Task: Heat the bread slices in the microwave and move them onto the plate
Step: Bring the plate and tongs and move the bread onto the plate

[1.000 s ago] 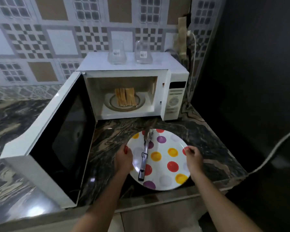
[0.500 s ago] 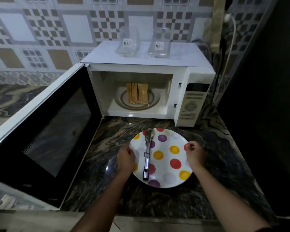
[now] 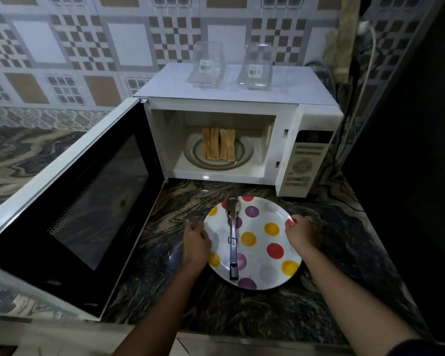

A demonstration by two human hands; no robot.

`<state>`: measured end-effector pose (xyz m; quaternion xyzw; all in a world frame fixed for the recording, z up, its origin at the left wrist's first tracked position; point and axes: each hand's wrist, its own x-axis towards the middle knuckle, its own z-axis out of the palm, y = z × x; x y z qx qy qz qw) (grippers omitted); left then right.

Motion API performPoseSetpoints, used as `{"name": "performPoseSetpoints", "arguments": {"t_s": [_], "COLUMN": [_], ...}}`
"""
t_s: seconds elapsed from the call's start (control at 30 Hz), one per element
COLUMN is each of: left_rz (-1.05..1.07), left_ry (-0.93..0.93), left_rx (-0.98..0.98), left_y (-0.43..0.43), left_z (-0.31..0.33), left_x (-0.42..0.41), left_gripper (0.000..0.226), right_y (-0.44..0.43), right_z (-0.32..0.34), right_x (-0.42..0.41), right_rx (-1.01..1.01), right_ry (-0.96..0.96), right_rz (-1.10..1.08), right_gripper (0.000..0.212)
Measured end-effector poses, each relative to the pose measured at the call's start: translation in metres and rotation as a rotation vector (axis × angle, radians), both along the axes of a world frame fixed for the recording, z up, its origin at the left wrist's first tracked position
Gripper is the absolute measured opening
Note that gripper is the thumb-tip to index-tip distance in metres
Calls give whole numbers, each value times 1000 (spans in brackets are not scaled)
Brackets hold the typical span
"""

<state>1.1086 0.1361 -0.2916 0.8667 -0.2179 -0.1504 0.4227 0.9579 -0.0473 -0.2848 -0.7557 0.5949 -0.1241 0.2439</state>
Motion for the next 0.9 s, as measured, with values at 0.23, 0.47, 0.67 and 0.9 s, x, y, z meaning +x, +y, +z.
{"name": "performPoseSetpoints", "arguments": {"t_s": [0.23,0.47,0.67,0.9], "left_rz": [-37,-88,-177,-134], "left_ry": [-7,33,191,622], "left_rx": [25,3,-2,-378], "left_y": [4,6,10,-10], "left_z": [0,-8,12,77], "left_x": [7,16,27,30], "left_gripper": [32,24,13,30], "right_y": [50,95,91,84], "right_z": [41,28,36,86], "right_x": [51,75,67,59], "right_rx": [113,75,217,107], "right_ry": [-203,298,175,82], "right_rz": [221,428,437,632], "right_gripper": [30,45,36,18]}}
